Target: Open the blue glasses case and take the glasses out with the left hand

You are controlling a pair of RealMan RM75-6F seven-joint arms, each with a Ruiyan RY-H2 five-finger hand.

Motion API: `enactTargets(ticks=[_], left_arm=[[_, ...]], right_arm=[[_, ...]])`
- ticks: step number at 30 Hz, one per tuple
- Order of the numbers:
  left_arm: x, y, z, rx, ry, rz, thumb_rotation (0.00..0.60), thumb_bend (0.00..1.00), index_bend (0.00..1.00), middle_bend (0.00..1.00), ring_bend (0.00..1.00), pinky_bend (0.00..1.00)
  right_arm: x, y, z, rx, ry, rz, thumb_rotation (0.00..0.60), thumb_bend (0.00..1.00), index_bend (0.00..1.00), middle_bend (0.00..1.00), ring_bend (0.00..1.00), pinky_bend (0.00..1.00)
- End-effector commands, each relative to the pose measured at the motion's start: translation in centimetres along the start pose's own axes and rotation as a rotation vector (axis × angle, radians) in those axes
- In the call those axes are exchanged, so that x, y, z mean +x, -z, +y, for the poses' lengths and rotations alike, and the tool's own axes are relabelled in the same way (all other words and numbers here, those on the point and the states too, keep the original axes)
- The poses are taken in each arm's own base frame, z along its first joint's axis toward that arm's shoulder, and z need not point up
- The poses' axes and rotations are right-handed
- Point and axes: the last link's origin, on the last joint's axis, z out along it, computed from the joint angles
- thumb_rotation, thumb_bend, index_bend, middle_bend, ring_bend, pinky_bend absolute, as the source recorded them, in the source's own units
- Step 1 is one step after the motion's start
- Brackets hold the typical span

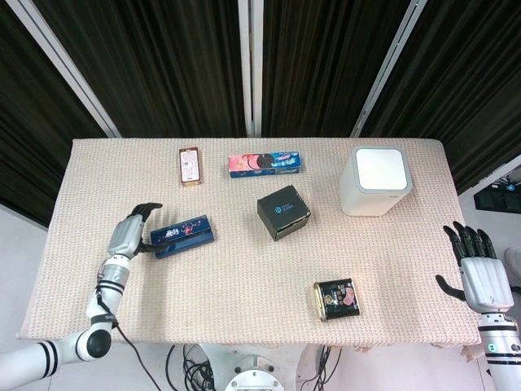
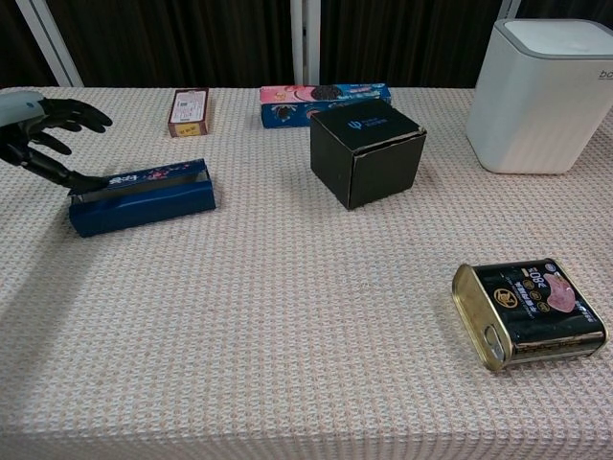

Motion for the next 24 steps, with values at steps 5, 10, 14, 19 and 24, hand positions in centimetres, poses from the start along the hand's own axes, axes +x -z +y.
enactTargets(ticks=[5,10,14,19,24], left_arm=[[-0.6,-0.7,-0.3,0.002,-0.017,-0.006,0.6,0.18,0.16,0.11,0.04,0.18],[-0.7,-1.3,-0.6,0.014,-0.027,0.0,0.6,0.18,0.16,0.11,0.04,0.18],[-0.4,-2.0,-0.7,0.014,-0.035,0.039,0.6,0.18,0.16,0.11,0.04,0.18],[0.0,-3.2,-0.8,0.027,-0.031,0.087,0.6,0.18,0.16,0.11,0.03,0.17],[0.8,-4.9,-0.9,0.041,-0.057,0.175,0.6,0.18,0.16,0.11,0.03,0.17]], right_arm=[[0.1,0.0,0.2,-0.009,-0.001,-0.001,0.6,0.18,0.0,0.0,0.0,0.0],[-0.1,-0.1,0.3,-0.011,-0.001,-0.009,0.6,0.18,0.0,0.0,0.0,0.0],[-0.1,-0.2,0.3,-0.013,0.001,-0.008,0.6,0.18,0.0,0.0,0.0,0.0],[-0.1,-0.2,0.2,-0.016,0.0,-0.007,0.6,0.18,0.0,0.0,0.0,0.0],[-0.1,-0.3,0.1,-0.018,-0.001,-0.006,0.6,0.18,0.0,0.0,0.0,0.0]])
